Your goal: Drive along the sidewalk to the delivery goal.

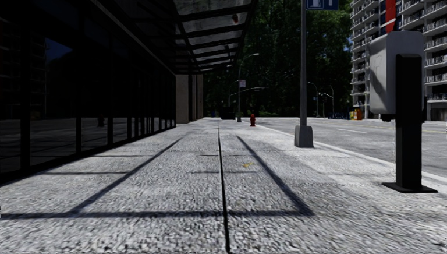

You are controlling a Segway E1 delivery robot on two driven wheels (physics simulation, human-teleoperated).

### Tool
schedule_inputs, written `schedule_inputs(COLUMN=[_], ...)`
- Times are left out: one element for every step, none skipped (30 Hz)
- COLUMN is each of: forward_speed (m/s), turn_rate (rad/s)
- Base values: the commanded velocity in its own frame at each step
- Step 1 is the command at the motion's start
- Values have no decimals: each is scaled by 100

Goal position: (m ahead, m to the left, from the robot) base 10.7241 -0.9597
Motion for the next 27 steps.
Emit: schedule_inputs(forward_speed=[200, 200, 200, 200, 200, 200, 200, 200, 200, 200, 200, 200, 200, 200, 200, 200, 200, 200, 200, 200, 200, 200, 200, 200, 200, 200, 200], turn_rate=[-25, -25, -25, -25, -25, -25, -25, -25, -25, -25, -25, -25, -25, -25, -25, -25, -25, -25, -25, -25, -25, -25, -25, -25, -7, -7, 0])
